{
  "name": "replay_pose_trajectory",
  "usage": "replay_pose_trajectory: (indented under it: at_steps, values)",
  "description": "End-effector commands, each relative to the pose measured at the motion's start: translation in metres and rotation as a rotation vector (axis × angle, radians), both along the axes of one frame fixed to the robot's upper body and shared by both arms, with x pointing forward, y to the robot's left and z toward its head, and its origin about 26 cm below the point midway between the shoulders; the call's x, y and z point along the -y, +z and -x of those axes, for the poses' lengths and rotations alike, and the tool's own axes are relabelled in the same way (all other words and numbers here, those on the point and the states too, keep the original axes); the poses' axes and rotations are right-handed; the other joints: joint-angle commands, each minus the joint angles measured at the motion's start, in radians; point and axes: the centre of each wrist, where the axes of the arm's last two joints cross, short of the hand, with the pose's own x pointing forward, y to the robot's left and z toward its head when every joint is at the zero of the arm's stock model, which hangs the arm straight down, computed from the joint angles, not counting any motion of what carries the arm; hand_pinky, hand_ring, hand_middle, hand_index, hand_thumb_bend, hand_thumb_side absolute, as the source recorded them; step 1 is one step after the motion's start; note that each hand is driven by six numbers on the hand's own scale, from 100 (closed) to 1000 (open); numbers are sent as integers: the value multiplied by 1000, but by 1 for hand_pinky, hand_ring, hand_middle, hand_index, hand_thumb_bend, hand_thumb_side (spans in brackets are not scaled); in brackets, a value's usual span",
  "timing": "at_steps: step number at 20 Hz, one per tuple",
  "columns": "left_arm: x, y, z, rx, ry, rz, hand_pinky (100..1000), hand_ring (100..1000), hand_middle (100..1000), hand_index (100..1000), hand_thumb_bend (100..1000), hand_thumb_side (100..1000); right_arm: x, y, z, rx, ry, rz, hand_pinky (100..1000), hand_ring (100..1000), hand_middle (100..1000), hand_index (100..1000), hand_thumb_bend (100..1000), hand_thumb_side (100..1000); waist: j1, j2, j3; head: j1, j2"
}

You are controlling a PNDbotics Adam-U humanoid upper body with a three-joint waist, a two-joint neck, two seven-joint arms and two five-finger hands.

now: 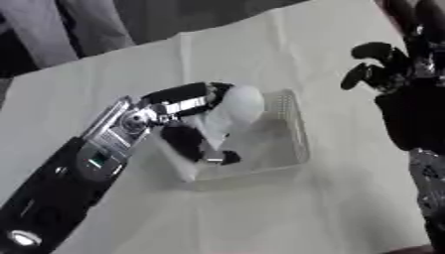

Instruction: Pick up objects on the table and place them in the box.

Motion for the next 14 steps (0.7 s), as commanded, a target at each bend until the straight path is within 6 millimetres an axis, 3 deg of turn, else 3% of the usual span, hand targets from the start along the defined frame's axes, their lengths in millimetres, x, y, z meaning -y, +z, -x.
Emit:
replay_pose_trajectory:
  at_steps: [1, 5, 7, 8, 9, 14]
  values:
    - [-6, 11, 0, 25, -41, 1, 983, 1000, 1000, 1000, 683, 1000, 0, 5, 0, 23, 7, 13, 626, 791, 1000, 1000, 100, 932, -10, -18, 1, -14, -3]
    - [-7, 13, 0, 40, -47, 29, 1000, 1000, 1000, 1000, 692, 1000, 0, 5, 0, 22, 8, 15, 621, 787, 1000, 1000, 100, 919, -12, -19, 1, -19, -3]
    - [-8, 14, -1, 52, -30, 48, 927, 1000, 987, 1000, 680, 1000, 0, 5, 0, 21, 11, 19, 614, 783, 1000, 1000, 100, 907, -12, -19, 0, -21, -3]
    - [-9, 16, -2, 70, -12, 66, 761, 925, 928, 949, 649, 1000, 0, 5, 0, 21, 13, 20, 607, 779, 1000, 1000, 100, 904, -12, -19, 1, -24, -3]
    - [-10, 19, -3, 93, 7, 84, 680, 873, 897, 918, 625, 1000, 0, 5, 0, 20, 15, 22, 604, 777, 1000, 1000, 100, 903, -12, -20, 1, -25, -3]
    - [-13, 39, -1, 277, 104, 211, 577, 778, 804, 856, 564, 1000, -1, 3, 1, 16, 24, 29, 594, 770, 1000, 1000, 100, 901, -13, -24, 1, -34, -3]
